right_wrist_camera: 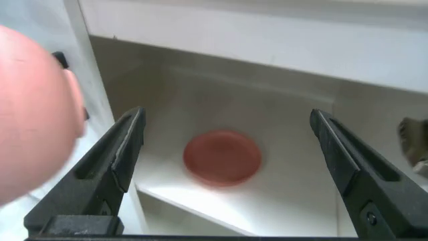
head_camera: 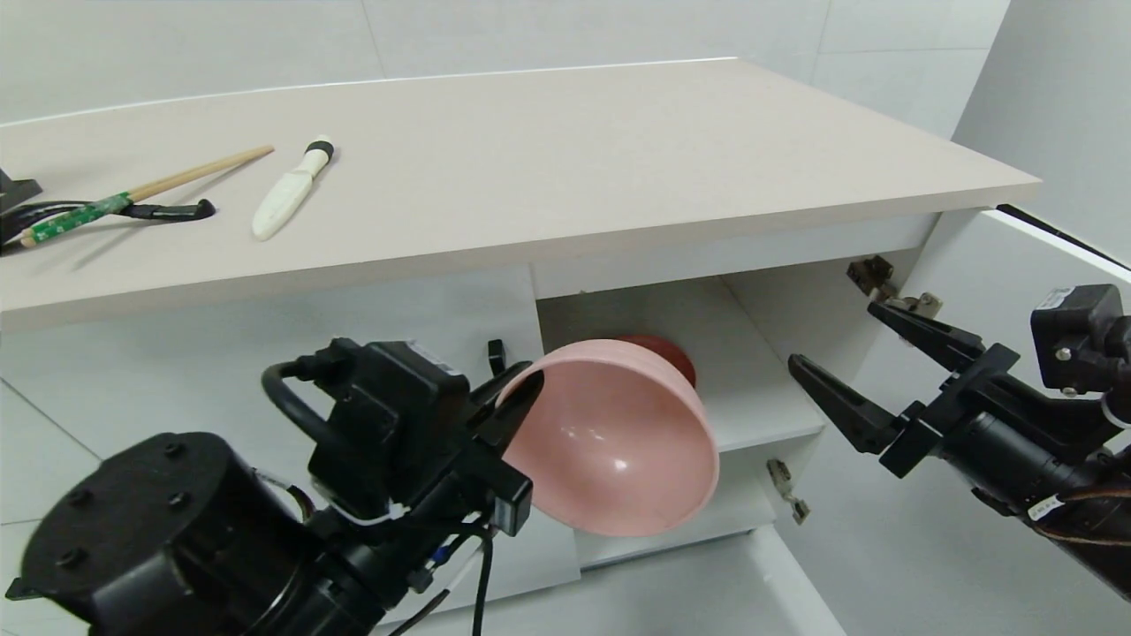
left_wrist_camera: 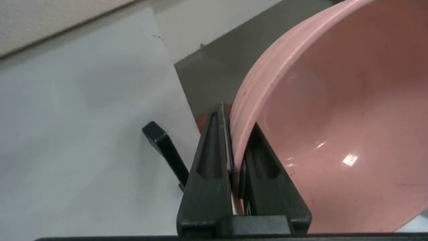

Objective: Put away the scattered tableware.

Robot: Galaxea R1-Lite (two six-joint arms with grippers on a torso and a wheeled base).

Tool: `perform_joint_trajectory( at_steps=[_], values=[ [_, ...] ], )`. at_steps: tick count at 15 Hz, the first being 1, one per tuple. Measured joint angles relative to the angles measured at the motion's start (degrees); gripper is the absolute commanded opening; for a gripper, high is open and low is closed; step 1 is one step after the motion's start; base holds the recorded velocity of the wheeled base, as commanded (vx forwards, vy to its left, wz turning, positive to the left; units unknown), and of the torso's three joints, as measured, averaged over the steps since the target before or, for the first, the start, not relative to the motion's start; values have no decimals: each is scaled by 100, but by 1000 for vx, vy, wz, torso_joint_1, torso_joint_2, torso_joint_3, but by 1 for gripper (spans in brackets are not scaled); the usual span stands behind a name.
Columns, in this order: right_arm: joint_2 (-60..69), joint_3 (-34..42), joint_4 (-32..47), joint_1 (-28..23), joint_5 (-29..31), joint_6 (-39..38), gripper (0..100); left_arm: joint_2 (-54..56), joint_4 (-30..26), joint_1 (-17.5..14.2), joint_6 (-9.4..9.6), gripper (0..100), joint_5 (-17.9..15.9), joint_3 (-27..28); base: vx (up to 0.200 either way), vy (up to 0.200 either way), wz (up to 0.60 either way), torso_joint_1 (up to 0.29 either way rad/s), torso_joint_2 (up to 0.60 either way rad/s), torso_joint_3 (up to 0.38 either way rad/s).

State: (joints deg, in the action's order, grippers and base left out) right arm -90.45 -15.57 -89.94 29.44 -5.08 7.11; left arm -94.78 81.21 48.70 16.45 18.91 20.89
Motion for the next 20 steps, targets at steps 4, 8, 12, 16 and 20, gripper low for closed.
perform_joint_trajectory(
  at_steps=[4, 8, 12, 16, 20],
  values=[
    [35, 24, 0, 21, 2, 52, 100, -878, 612, 284, -340, 0, 1103, 306, 0, 0, 0, 0, 0, 0],
    [-17, 69, 2, 206, 0, 26, 100, -1569, 783, 446, -580, 0, 1716, 719, 0, 0, 0, 0, 0, 0],
    [-221, 166, 2, 388, 7, 6, 100, -2098, 779, 656, -752, 0, 2469, 1438, 0, 0, 0, 0, 0, 0],
    [-624, 201, 2, 374, 22, -5, 100, -2559, 774, 796, -816, 0, 2917, 2138, 0, 0, 0, 0, 0, 0],
    [-834, 146, 4, 10, 38, -54, 100, -2922, 777, 890, -819, 0, 3003, 2704, 0, 0, 0, 0, 0, 0]
  ],
)
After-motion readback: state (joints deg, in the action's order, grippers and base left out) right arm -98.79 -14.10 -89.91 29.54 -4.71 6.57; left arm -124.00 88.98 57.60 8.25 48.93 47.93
